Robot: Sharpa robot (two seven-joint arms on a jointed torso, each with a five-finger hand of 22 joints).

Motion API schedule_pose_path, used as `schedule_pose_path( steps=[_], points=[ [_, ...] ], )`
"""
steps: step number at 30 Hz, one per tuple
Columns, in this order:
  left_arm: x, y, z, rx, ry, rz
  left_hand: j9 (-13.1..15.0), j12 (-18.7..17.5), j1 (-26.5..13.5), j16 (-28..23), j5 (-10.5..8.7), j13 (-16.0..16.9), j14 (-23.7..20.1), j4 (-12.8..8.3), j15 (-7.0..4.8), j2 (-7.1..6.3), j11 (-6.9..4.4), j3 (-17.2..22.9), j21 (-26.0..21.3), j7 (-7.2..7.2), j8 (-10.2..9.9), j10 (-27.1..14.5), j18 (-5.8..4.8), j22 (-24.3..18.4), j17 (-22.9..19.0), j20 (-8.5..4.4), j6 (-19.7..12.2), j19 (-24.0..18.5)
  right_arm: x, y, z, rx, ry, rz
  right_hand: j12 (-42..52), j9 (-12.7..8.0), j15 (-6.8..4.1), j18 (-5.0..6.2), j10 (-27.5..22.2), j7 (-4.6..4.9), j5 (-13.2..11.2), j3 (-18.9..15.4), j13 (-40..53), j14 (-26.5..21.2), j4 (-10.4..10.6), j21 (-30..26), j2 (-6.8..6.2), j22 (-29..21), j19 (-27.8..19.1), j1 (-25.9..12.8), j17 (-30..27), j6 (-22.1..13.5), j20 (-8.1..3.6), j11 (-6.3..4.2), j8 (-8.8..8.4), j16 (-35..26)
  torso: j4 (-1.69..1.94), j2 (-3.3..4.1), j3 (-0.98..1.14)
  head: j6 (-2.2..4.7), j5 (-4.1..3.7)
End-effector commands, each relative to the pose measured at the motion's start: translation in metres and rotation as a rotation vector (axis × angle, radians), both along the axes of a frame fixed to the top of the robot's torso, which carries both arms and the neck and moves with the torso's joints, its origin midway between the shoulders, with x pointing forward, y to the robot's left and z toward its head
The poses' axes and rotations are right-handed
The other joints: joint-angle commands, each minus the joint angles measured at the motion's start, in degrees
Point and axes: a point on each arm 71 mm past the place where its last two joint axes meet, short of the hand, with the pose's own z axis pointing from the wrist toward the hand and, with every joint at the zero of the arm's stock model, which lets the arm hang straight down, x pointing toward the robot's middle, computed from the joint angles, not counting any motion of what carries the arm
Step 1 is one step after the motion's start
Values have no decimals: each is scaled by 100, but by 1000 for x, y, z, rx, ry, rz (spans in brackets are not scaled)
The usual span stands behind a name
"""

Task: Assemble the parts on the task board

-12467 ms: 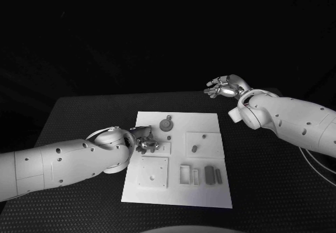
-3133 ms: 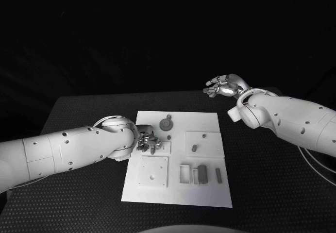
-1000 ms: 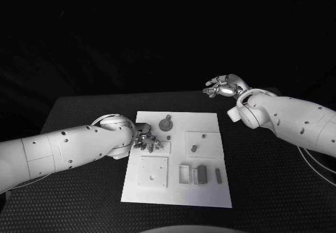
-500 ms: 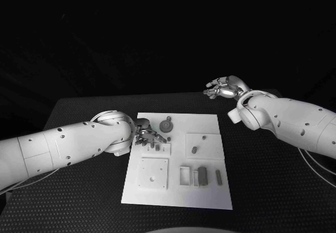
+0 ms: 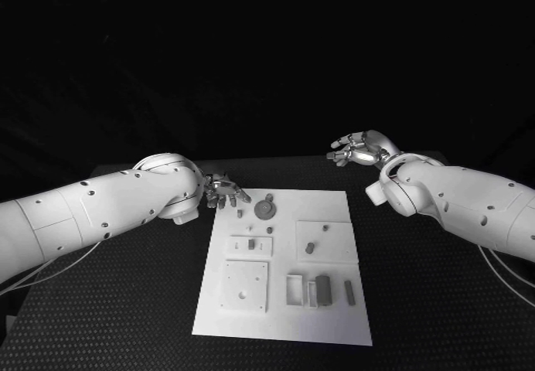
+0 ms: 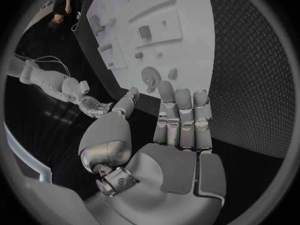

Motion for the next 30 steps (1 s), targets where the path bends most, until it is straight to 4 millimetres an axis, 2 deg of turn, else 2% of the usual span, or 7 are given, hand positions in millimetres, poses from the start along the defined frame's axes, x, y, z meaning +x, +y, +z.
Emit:
schedule_pose_path(
  steps=[1,3,5,11,15,24,30],
  points=[
    [7,-1,2,-15,-26,-8,-5,-53,13,-52,-17,-28,-59,41,12,-48,12,-14,-50,10,-14,-60,-91,-19,-23,-629,-67,-36,0,1,0,2,-4,13,38,-8,42,-66,-704,129,31,-20,-9,-10,8,-23,-6,10,40,-35,6,72,10,457,15,-25,-10,9,-3,15,-3],
    [12,0,4,15,-48,-7,-19,-73,-2,-67,-35,-41,-54,79,16,-60,28,-16,-72,29,-47,-61,-92,-27,-32,-624,-150,-28,0,2,0,2,-3,14,39,-8,42,-65,-704,129,31,-20,-9,-9,7,-23,-6,11,40,-35,6,72,10,458,15,-25,-8,12,-10,17,-8],
    [17,0,5,66,-72,-22,-23,-77,-2,-70,-40,-44,-49,92,17,-66,34,-16,-79,36,-55,-56,-91,-29,-34,-623,-177,-23,0,1,0,2,-4,12,39,-8,42,-65,-704,129,31,-20,-10,-9,8,-24,-5,12,41,-34,7,72,10,458,15,-25,-7,10,-8,22,-65],
    [27,-1,3,103,-68,-20,-23,-79,24,-70,-55,-47,-38,101,16,-97,39,-8,-89,40,-54,-44,-88,-30,-35,-623,-199,-11,0,3,0,3,-4,16,41,-9,42,-65,-704,130,31,-20,-12,-8,8,-26,-4,14,42,-34,8,72,11,458,16,-26,-10,9,1,16,-54],
    [31,-4,0,111,-54,-23,-23,-79,31,-69,-55,-47,-34,111,16,-83,39,-2,-91,41,-53,-40,-88,-30,-35,-622,-204,-5,0,4,0,3,-4,18,41,-10,42,-65,-704,130,31,-19,-12,-8,8,-26,-4,15,43,-34,8,72,11,458,16,-26,-13,16,-13,13,-41],
    [35,-3,-8,119,-24,-27,-9,-74,64,-63,-54,-48,-26,136,18,61,39,-4,-101,36,-12,-7,-90,-19,-32,-618,-158,6,1,6,0,4,-4,21,42,-11,42,-65,-704,130,31,-18,-14,-8,8,-28,-2,17,44,-32,9,72,10,458,16,-27,-17,22,-24,-4,-31],
    [34,-5,-19,130,13,-34,-8,-80,81,-62,-45,-53,-30,122,25,170,37,-40,-112,33,7,4,-95,-5,-31,-610,-135,2,1,7,0,4,-4,22,43,-12,42,-65,-704,131,32,-18,-16,-7,7,-30,0,19,45,-31,10,72,11,458,17,-28,-7,18,-24,-16,-34]
  ],
)
